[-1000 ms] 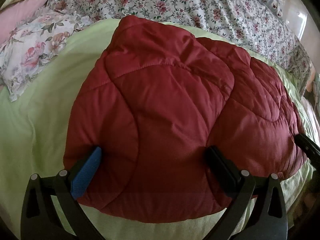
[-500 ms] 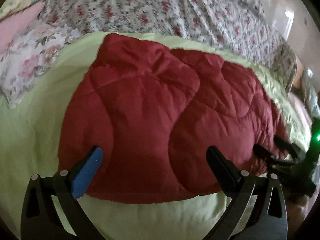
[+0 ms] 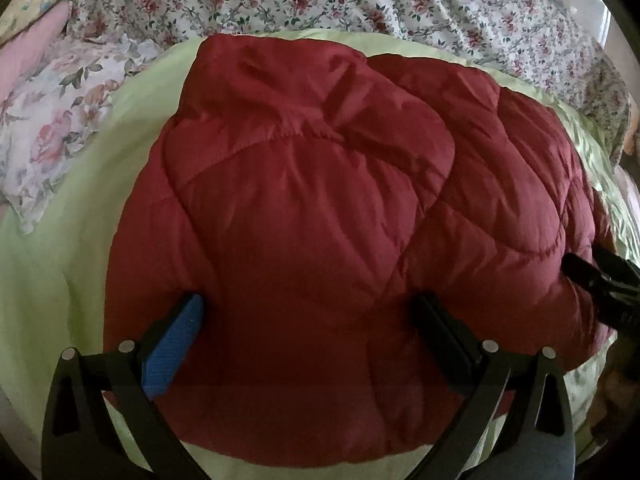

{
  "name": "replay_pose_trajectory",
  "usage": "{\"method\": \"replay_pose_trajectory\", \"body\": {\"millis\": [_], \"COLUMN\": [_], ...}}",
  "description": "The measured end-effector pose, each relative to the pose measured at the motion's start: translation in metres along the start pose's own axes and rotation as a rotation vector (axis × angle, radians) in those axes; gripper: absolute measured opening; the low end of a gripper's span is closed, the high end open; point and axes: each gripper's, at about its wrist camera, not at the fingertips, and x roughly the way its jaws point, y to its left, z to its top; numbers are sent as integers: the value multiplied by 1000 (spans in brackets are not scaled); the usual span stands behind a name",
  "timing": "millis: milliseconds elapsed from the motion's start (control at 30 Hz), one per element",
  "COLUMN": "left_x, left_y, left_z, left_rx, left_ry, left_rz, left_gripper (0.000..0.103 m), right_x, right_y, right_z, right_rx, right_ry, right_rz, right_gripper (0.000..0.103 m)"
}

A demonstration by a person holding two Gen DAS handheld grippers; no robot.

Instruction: Fold large clothes

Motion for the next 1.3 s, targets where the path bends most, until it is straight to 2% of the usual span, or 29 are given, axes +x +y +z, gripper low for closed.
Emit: {"method": "replay_pose_trajectory", "body": {"millis": [267,567,767,1000,1300], "left_x": [2,-28,-53,-69,-92], "left_y": [0,3,8,6,-1], "left_z": [4,-15,-42,-58,-62], "left_rx": [-15,-18,-12,25,63], "left_ry": [27,59,54,40,-3], "left_rz": [11,10,42,85,108], "left_gripper": [103,103,103,103,103], "right_x": [-4,-60,-93,-108,-131], "right_y": [1,9,19,26,41], "right_z": [3,-15,-44,-67,-70], "right_rx": [7,29,-29,-50,-109], "right_ry": [0,6,11,41,39], "right_rz": [-23,45,79,112,121], "right_gripper": [103,103,103,103,103]}}
